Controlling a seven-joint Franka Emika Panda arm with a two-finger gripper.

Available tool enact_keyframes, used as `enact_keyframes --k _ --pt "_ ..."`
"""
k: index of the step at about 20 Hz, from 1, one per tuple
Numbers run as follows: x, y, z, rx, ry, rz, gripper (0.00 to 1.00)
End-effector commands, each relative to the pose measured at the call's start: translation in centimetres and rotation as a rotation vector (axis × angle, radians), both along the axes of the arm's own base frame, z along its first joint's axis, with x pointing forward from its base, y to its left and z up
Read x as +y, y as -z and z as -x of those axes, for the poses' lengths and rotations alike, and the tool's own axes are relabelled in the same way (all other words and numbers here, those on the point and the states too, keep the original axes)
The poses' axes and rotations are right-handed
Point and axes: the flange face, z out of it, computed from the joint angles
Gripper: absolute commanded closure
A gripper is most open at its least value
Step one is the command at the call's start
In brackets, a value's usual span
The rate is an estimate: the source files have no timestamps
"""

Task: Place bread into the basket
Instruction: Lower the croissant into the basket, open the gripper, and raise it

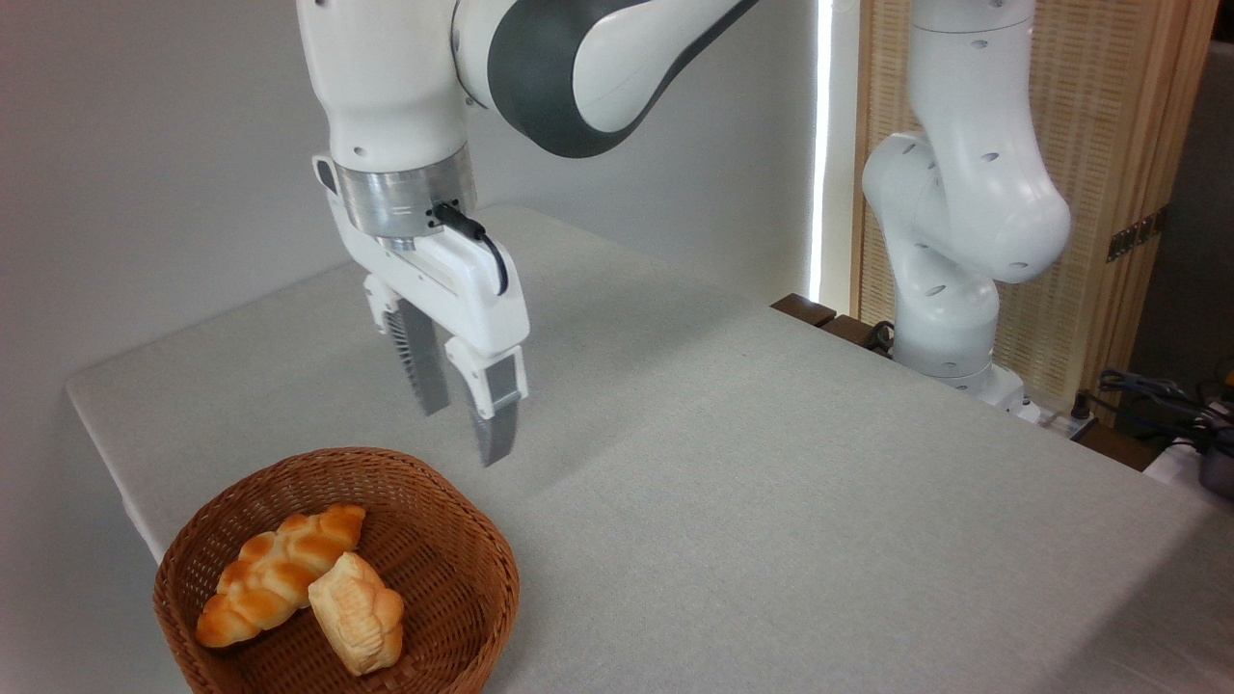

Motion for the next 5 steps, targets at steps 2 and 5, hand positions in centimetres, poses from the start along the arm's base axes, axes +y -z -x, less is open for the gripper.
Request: enact_keyframes --k 2,5 --pt "-0.14 -0.55 0.90 0.046 0.015 -0.047 0.00" --pt "-0.59 -0.66 0.74 0.031 0.015 -0.046 0.00"
